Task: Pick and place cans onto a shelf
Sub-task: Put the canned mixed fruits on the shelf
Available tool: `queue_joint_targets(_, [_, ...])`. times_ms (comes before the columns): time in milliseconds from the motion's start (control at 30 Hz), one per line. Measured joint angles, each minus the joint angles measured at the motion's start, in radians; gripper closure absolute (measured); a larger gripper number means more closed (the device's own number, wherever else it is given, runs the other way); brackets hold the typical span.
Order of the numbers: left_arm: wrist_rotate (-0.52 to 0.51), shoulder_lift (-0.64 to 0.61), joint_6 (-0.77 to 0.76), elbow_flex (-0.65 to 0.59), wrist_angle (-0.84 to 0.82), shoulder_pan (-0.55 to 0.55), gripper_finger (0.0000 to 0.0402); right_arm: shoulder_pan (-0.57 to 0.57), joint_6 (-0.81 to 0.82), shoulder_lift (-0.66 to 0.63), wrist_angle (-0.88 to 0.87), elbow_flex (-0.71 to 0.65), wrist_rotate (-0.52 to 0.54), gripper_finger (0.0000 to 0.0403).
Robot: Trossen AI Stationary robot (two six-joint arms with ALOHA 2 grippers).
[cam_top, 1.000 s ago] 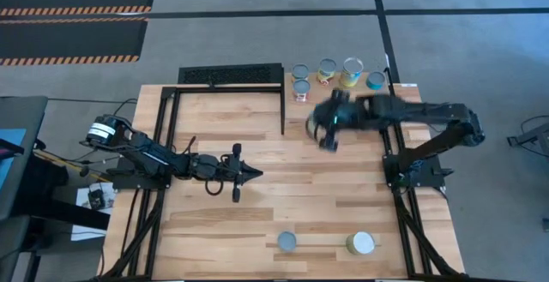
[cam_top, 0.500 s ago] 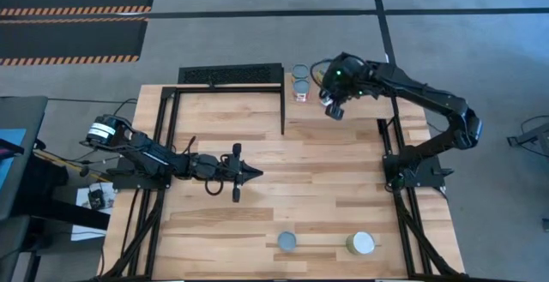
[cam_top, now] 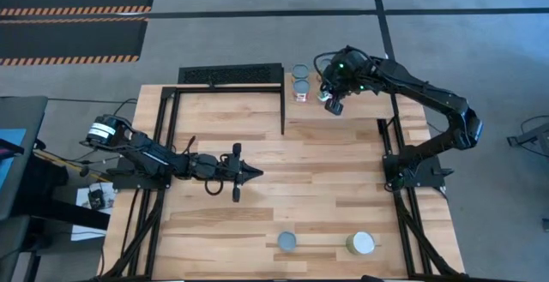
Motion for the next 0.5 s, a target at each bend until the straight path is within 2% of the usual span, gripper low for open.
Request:
queue_joint_targets(267, [0.0,0.0,0.0,0.0,0.0,0.0,0.04,0.001,0.0,0.003,-0.007,0.0,-0.002,0.0384])
queue_joint_targets(500, [0.0,0.0,-0.004,0.0,0.0,0.0,0.04,0.039,-0.007,0.059,-0.011,-0.001,0.002,0.0382])
